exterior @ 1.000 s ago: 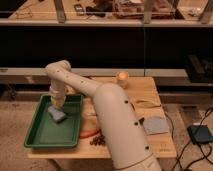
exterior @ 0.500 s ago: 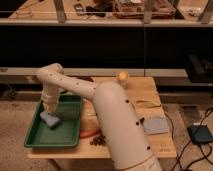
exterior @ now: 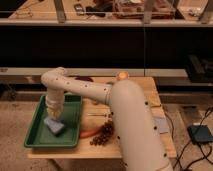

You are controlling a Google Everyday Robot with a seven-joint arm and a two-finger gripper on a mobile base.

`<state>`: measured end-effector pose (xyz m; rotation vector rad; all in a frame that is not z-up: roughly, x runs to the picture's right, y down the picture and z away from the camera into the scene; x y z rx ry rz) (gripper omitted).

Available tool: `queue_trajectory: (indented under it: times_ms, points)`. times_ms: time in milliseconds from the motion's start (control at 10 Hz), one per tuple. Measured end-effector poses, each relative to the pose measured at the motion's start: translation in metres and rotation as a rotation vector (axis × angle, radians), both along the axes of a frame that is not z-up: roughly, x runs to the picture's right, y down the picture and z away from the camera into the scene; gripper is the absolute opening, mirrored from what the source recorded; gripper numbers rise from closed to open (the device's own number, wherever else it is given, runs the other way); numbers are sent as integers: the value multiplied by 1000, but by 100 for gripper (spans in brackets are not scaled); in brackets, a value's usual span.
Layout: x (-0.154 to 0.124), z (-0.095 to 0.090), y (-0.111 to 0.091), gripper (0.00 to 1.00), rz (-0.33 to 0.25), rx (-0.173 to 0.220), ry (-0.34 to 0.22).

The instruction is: Wipe tray with sponge

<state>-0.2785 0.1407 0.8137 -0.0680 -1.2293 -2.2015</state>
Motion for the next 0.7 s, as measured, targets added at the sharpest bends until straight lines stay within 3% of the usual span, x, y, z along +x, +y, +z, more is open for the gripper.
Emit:
queue_trajectory:
  times_ms: [200, 500, 700]
  points:
    - [22, 1, 1, 0, 5, -11, 27]
    - [50, 24, -7, 0, 39, -19, 109]
    - [56, 48, -27, 0, 73, -10, 151]
